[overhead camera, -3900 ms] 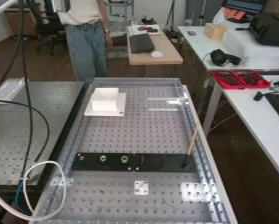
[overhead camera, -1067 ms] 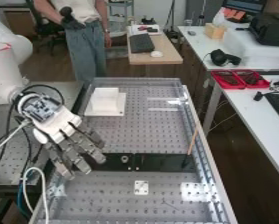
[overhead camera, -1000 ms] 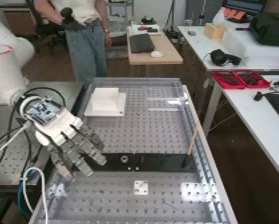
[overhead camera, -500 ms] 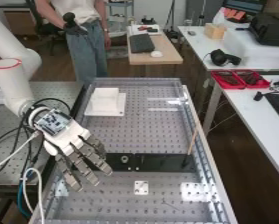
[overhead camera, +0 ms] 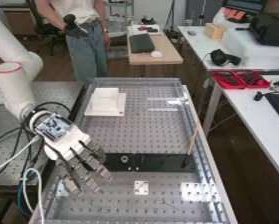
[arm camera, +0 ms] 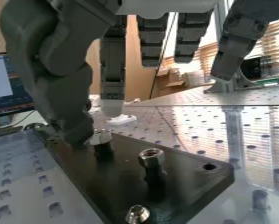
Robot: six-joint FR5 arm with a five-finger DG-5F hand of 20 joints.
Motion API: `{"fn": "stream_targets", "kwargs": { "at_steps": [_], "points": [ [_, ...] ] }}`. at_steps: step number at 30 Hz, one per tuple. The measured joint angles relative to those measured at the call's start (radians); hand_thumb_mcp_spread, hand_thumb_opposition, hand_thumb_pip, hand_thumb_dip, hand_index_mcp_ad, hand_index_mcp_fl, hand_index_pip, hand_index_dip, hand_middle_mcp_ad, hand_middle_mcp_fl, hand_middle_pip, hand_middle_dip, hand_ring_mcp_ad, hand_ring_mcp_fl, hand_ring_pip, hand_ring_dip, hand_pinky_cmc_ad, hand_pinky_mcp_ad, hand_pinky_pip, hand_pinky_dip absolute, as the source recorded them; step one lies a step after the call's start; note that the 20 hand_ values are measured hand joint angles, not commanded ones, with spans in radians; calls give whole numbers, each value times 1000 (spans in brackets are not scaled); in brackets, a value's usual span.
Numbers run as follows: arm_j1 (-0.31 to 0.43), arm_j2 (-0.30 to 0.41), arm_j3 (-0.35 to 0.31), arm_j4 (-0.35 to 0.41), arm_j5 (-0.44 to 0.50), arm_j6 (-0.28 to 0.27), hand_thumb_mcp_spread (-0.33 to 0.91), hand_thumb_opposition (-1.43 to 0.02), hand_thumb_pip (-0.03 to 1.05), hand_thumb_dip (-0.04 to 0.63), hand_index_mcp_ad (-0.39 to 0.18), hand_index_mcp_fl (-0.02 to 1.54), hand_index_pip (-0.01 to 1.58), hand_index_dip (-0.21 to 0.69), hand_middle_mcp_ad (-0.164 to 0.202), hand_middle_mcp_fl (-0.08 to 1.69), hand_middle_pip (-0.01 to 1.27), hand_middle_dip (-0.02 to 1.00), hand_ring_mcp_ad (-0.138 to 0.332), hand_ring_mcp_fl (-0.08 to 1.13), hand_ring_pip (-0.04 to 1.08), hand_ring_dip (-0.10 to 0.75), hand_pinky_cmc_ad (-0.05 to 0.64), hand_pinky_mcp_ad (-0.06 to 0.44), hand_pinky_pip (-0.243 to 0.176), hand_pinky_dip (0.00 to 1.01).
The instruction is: Grab the larger nut and place it in the white container
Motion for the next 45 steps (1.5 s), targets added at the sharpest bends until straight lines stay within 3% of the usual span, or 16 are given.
{"fn": "stream_targets", "kwargs": {
  "at_steps": [20, 45],
  "points": [
    [-32, -19, 16, -3, -46, 10, 356, -860, 689, 204, -120, 187, 1541, 79, 59, -7, 134, 237, 140, 3, 68, 126, 363, 309, -93, 405],
    [-47, -40, 33, -7, -72, 17, 358, -860, 710, 204, -124, 199, 1538, 47, 61, -7, 134, 237, 138, 2, 75, 126, 346, 309, -89, 412]
  ]
}}
